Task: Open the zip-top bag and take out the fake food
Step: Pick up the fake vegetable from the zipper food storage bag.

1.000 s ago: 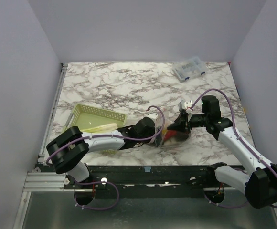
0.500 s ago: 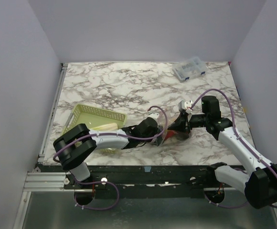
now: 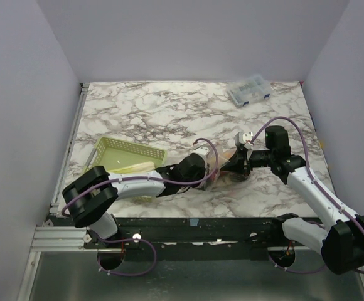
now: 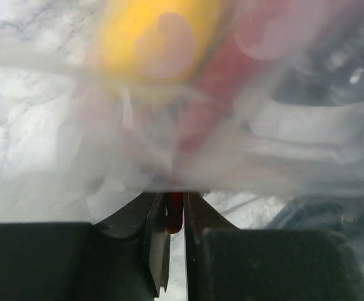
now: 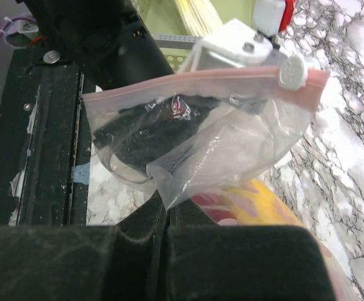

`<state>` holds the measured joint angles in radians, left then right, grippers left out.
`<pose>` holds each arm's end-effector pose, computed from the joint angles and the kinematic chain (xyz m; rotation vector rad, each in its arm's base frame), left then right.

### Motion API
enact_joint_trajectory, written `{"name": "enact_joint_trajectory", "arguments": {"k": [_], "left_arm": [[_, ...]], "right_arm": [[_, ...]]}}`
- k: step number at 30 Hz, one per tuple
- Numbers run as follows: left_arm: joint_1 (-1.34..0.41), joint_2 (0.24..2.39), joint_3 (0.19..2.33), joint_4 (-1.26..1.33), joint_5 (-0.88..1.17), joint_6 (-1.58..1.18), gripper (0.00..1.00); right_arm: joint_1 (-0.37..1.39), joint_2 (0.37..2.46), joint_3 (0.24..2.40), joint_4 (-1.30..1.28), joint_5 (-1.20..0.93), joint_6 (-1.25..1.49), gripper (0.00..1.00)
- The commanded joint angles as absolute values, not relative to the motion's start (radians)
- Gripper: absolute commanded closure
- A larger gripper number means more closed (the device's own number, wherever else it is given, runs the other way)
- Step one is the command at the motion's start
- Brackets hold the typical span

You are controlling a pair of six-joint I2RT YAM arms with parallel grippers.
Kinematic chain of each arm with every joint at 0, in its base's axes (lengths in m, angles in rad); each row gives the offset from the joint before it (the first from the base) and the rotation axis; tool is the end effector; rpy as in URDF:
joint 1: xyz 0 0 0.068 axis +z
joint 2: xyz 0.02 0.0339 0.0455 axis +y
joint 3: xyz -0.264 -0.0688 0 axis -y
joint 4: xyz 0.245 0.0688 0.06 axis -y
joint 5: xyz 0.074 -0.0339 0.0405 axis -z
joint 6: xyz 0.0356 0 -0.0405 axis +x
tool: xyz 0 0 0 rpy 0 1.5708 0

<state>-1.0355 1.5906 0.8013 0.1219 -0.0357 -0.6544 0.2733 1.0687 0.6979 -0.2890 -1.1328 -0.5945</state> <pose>0.1676 -0.2801 0.1780 0.4316 2.3466 -0.8375 0.1968 0.0887 0.2574 -1.3212 1.4590 1.0324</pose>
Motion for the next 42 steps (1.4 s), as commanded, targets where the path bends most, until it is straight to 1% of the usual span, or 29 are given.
{"name": "enact_joint_trajectory", "arguments": {"k": [1,7,18,29,42], "left_arm": [[-1.038,1.479,0.783,0.081,-0.052,-0.611,1.00],[-1.038,1.399,0.778,0.003,-0.044,-0.582,1.00],[-1.039,1.311,0.837,-0.234,-0.015,-0.522,1.00],[-1.039,1.305,0.896,-0.373,0.077,-0.480,1.00],[-1.037,1.220,0.930,-0.520,0.016,-0.433,1.00]], "right_arm": [[0.269,1.068,0.691,-0.292,-1.162,-0.597,1.00],[0.270,1.067,0.691,-0.293,-1.158,-0.600,1.00],[0.270,1.068,0.690,-0.296,-1.156,-0.603,1.00],[0.270,1.072,0.690,-0.298,-1.144,-0.610,1.00],[0.270,1.081,0.693,-0.301,-1.141,-0.615,1.00]]}}
